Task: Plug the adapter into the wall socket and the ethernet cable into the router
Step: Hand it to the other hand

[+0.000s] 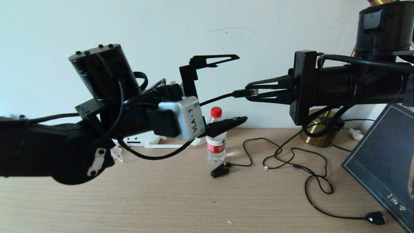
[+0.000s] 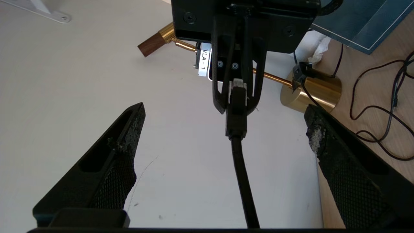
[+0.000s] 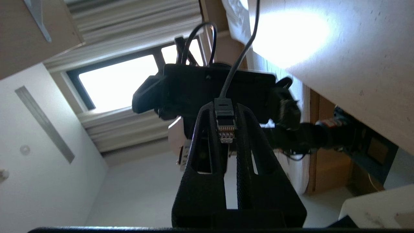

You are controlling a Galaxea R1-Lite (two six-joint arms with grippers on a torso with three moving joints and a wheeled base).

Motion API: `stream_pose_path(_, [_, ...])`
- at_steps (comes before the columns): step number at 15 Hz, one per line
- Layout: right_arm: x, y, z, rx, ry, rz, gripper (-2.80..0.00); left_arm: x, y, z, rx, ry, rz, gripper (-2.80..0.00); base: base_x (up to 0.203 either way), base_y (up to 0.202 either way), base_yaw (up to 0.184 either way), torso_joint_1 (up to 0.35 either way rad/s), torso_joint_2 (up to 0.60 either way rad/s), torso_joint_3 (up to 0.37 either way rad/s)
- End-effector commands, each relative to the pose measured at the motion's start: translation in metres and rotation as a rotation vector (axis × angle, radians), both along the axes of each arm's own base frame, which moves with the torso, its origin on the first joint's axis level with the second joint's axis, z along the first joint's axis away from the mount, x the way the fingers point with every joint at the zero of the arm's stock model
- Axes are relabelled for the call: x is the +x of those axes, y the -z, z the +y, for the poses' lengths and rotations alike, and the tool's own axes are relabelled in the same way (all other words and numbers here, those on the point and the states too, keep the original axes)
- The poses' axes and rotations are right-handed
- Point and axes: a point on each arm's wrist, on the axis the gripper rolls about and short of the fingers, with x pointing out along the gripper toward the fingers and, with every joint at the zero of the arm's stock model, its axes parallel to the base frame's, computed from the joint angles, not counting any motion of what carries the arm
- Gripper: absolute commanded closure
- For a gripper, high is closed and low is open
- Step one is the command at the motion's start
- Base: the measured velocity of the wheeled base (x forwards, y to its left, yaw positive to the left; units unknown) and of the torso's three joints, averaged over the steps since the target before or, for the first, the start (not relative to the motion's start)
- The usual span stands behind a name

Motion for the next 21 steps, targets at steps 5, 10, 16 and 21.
stream_pose_path(5, [0.002,0.001,-0.006,0.009,-0.012,0.019,0.00,0.007,0.004,-0.005,0.002,0.001,-0.001,-2.80,0.000,0.000,0.000,0.000,0.00,0.000])
stream_pose_path(10, [0.000,-0.001,-0.009,0.013,-0.021,0.017,0.00,0.007,0.004,-0.003,0.000,0.000,0.007,-2.80,0.000,0.000,0.000,0.000,0.00,0.000])
stream_pose_path(16, [-0.001,-0.001,-0.011,0.015,-0.027,0.017,0.00,0.006,0.003,-0.003,-0.005,0.000,0.014,-2.80,0.000,0.000,0.000,0.000,0.00,0.000])
stream_pose_path(21, [0.000,0.000,-0.010,0.014,-0.027,0.018,0.00,0.006,0.004,-0.005,-0.003,0.006,0.016,-2.80,0.000,0.000,0.000,0.000,0.00,0.000])
